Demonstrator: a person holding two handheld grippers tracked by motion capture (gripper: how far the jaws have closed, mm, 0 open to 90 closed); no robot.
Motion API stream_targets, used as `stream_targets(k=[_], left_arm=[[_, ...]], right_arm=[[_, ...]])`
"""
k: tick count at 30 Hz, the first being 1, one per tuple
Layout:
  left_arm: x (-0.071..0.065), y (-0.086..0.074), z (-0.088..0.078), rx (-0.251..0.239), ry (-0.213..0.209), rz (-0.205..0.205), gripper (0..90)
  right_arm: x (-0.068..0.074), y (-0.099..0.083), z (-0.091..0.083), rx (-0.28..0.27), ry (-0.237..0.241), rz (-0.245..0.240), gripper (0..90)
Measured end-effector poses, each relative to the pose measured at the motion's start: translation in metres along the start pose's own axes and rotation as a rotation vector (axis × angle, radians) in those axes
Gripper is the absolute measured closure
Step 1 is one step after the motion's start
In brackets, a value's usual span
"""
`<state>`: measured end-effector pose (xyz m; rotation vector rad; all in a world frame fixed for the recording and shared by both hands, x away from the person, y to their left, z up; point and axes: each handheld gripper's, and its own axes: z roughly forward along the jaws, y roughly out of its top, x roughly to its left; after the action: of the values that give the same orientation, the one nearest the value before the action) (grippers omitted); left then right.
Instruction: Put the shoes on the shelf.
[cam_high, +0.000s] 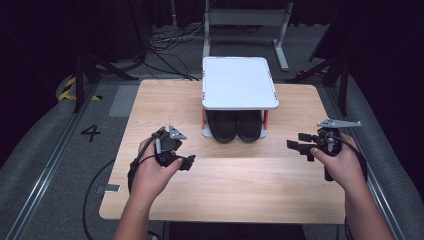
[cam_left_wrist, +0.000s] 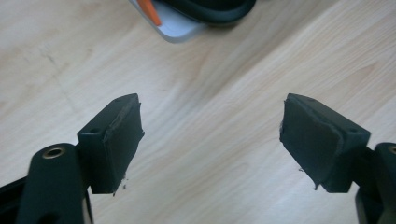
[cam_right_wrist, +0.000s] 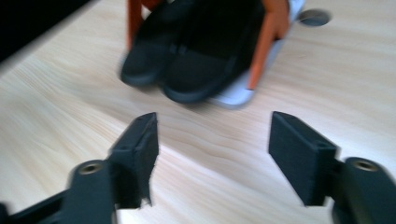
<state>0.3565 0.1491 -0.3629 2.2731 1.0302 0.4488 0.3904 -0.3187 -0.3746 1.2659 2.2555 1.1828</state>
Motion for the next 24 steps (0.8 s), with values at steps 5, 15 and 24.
stream_targets(k=[5, 15, 24], left_arm=[[0.022, -0.017, -0.002, 0.049, 0.067, -0.031, 19.1], [0.064, -0.054, 0.021, 0.145, 0.171, -0.233, 18.9], [0.086, -0.073, 0.041, 0.121, 0.166, -0.196, 17.9]], right_arm=[[-0.022, -0.013, -0.001, 0.055, -0.053, -0.048, 35.7], [-0.061, -0.038, 0.002, 0.144, -0.097, 0.033, 28.1], [-0.085, -0.055, 0.019, 0.075, -0.043, 0.054, 19.1]])
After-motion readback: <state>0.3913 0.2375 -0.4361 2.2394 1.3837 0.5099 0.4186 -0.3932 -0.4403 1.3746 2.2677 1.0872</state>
